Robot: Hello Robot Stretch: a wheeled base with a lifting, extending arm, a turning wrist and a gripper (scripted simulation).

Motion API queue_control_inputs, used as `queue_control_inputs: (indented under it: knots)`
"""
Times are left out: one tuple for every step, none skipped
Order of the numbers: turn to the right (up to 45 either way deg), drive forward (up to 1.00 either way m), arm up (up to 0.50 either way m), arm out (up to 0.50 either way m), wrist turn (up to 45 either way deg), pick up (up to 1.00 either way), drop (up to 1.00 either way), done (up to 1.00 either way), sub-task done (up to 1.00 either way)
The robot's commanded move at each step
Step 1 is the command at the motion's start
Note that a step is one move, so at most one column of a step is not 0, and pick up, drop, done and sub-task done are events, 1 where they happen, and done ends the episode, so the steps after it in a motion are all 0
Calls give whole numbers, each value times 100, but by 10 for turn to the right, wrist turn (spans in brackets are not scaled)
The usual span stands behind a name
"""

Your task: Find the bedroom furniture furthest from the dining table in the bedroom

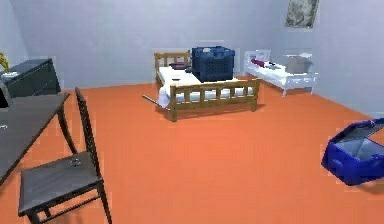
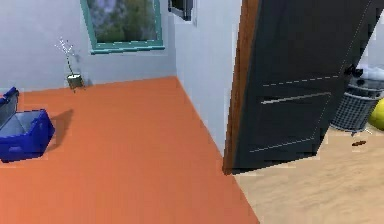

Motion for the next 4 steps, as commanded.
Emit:
queue_control_inputs:
  knots:
    - [0,85,0,0,0,0,0,0,0]
    - [-30,0,0,0,0,0,0,0,0]
    - [0,100,0,0,0,0,0,0,0]
    - [-450,0,0,0,0,0,0,0,0]
